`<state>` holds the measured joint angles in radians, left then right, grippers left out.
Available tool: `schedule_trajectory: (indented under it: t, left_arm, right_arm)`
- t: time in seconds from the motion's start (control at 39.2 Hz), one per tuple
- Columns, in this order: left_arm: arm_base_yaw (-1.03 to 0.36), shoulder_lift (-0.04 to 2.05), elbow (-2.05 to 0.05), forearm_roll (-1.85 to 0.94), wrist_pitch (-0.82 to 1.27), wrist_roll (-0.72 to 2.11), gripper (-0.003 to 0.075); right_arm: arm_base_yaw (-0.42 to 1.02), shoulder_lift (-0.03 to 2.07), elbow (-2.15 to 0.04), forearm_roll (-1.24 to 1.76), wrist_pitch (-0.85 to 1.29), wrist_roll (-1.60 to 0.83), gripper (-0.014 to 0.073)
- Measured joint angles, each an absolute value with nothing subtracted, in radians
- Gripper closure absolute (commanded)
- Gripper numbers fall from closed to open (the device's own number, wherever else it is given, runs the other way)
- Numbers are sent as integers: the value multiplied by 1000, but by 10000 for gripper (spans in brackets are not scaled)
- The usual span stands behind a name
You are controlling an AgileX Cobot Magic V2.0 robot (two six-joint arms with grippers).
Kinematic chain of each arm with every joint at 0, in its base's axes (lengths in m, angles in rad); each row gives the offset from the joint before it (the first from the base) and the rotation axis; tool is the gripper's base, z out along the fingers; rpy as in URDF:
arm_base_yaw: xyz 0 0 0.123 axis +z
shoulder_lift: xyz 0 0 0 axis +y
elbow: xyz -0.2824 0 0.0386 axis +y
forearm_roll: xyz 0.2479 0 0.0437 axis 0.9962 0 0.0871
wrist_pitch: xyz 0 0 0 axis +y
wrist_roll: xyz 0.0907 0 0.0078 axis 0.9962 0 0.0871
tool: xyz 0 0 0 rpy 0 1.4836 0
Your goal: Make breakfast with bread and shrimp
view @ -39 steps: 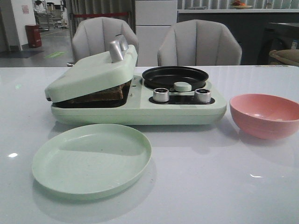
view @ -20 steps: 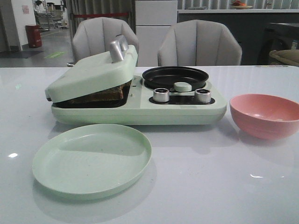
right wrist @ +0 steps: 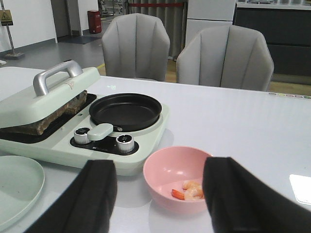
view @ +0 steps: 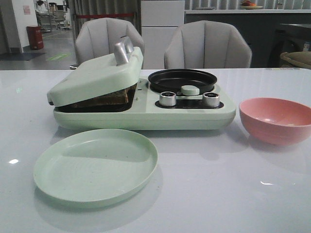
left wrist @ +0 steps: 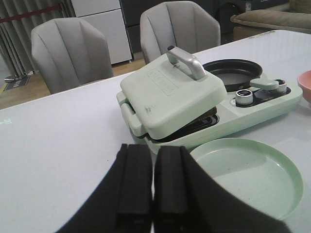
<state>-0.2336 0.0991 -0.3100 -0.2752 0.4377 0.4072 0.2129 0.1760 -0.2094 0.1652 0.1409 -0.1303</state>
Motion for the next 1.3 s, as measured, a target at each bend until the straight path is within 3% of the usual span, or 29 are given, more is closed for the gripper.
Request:
schedule_trajectory:
  t: [0.56,0.89,1.07,1.3]
  left_arm:
    - [-234,99,-310,-274,430,407,606]
    - [-234,99,-310,-274,430,407,606]
    - [-234,99,-310,-274,430,407,606]
    - [-234,99,-310,-274,430,407,606]
  right_arm:
    - [213,176,-209,178,185,-130,97]
    - [213,183,-209,195,29,-130,97]
    - [213,240,-222,231,18,-130,97]
    - [213,400,-371,279,154,-130,97]
